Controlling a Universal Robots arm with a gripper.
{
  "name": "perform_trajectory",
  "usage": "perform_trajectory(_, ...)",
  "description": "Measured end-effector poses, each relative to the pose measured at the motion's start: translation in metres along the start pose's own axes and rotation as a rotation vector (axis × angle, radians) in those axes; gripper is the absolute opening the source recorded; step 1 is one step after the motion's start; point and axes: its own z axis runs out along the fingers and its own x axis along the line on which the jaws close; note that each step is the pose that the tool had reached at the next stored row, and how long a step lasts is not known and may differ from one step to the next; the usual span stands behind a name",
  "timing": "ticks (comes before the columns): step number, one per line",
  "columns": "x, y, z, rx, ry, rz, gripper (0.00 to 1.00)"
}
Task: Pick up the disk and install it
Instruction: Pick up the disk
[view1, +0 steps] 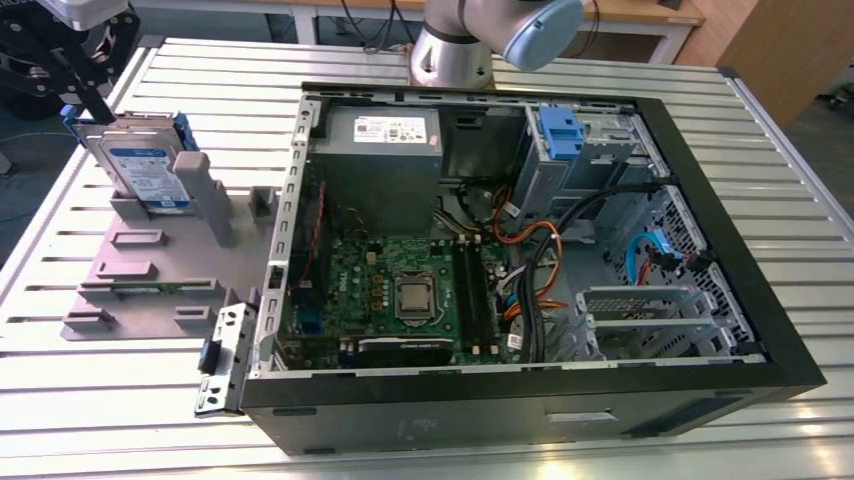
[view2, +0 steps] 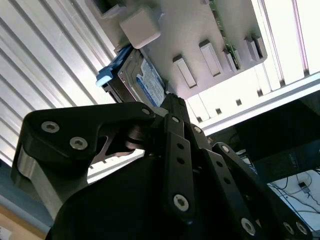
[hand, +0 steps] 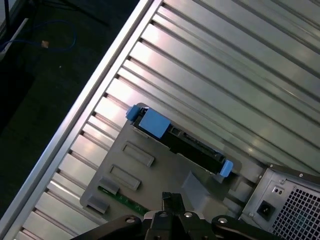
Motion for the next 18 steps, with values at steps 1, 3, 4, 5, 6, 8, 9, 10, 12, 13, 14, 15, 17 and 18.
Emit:
perform_trajectory(1, 0.0, 0.0, 0.0, -0.0001, 0.0002, -0.004, 0.11)
perform_trajectory(3, 0.0, 0.0, 0.0, -0.0003, 0.0006, -0.012, 0.11)
perform_trajectory(4, 0.0, 0.0, 0.0, -0.0004, 0.0007, -0.016, 0.11)
perform_trajectory(5, 0.0, 0.0, 0.0, -0.0005, 0.0009, -0.02, 0.11)
perform_trajectory(6, 0.0, 0.0, 0.0, -0.0006, 0.0011, -0.023, 0.11)
perform_trajectory(8, 0.0, 0.0, 0.0, -0.0008, 0.0014, -0.031, 0.11)
perform_trajectory(9, 0.0, 0.0, 0.0, -0.0008, 0.0015, -0.035, 0.11)
perform_trajectory(10, 0.0, 0.0, 0.0, -0.001, 0.0018, -0.039, 0.11)
perform_trajectory(12, 0.0, 0.0, 0.0, -0.0011, 0.0021, -0.047, 0.11)
perform_trajectory(13, 0.0, 0.0, 0.0, -0.0012, 0.0022, -0.051, 0.11)
perform_trajectory(14, 0.0, 0.0, 0.0, -0.0014, 0.0024, -0.054, 0.11)
perform_trajectory(15, 0.0, 0.0, 0.0, -0.0014, 0.0026, -0.058, 0.11)
perform_trajectory(17, 0.0, 0.0, 0.0, -0.0016, 0.003, -0.066, 0.11)
perform_trajectory(18, 0.0, 0.0, 0.0, -0.0017, 0.003, -0.07, 0.11)
